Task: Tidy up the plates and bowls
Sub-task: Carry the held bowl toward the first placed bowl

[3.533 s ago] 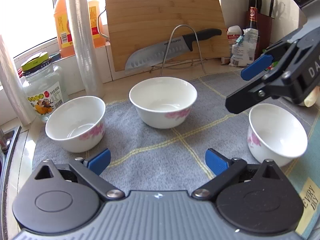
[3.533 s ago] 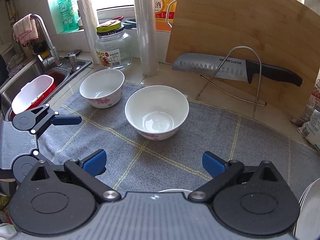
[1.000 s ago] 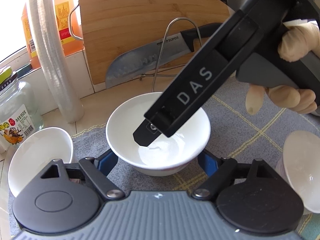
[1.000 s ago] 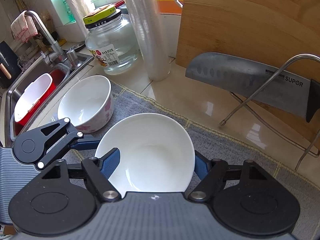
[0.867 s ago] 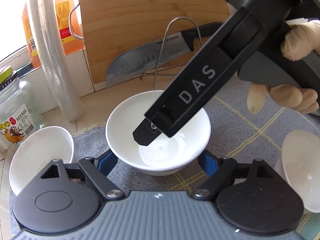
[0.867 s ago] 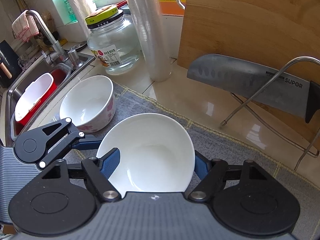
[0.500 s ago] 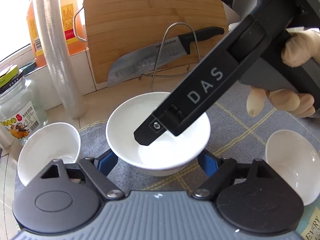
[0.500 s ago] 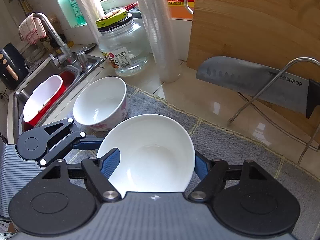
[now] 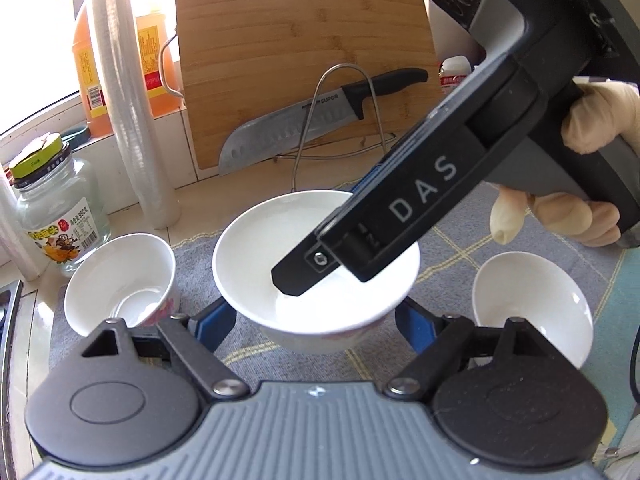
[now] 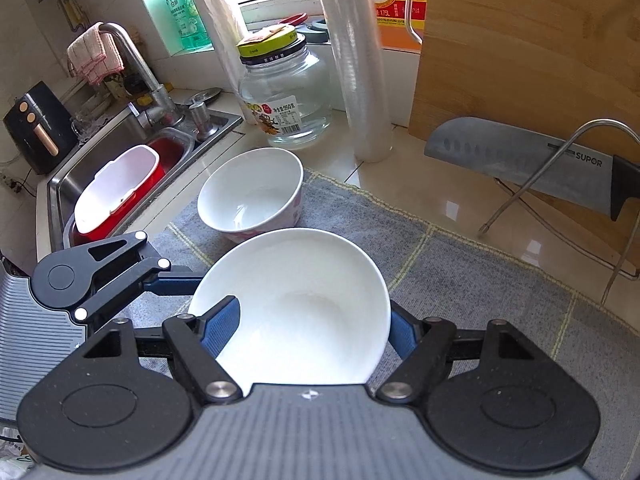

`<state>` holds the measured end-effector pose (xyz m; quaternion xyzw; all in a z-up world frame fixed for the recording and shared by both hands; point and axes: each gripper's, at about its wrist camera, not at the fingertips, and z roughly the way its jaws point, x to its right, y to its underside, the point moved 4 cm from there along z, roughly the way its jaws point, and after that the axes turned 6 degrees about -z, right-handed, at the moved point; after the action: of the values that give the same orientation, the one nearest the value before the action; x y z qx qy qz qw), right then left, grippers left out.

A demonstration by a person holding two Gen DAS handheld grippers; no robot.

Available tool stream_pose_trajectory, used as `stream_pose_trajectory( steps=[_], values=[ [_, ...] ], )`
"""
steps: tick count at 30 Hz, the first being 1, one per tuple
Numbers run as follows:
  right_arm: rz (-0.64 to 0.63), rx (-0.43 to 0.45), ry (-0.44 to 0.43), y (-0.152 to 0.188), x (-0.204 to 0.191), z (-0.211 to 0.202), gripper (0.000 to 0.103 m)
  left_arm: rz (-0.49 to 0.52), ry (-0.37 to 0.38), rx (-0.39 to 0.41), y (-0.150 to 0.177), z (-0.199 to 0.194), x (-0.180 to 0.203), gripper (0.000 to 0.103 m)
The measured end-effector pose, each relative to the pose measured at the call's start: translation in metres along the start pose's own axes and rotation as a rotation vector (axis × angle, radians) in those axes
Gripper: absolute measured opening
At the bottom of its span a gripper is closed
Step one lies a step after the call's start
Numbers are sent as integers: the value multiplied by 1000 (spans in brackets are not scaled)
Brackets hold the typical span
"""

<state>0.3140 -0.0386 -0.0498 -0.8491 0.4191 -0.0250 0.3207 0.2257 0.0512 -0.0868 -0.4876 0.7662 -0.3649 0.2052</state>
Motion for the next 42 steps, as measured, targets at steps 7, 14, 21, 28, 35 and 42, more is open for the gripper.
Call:
stream_pose_trajectory(
  steps=[7, 14, 21, 28, 35, 42],
  values=[
    [-2, 12, 0, 10, -13, -17, 82, -2, 9, -2, 6, -16, 10, 86],
    [15, 19, 5, 21, -18, -28, 82, 14, 17, -4, 9, -28, 22, 86],
    [19, 27, 21, 30, -20, -42, 82, 40, 31, 1, 9, -40, 35, 86],
    [38, 38, 46, 40, -19, -56, 82, 62, 57, 9, 6, -45, 47, 86],
    [57, 45, 71, 50, -16, -67, 82, 86, 84, 12, 5, -47, 59, 86],
    [81, 54, 95, 58, -11, -77, 82, 105, 113, 16, 3, -46, 69, 86]
  ],
)
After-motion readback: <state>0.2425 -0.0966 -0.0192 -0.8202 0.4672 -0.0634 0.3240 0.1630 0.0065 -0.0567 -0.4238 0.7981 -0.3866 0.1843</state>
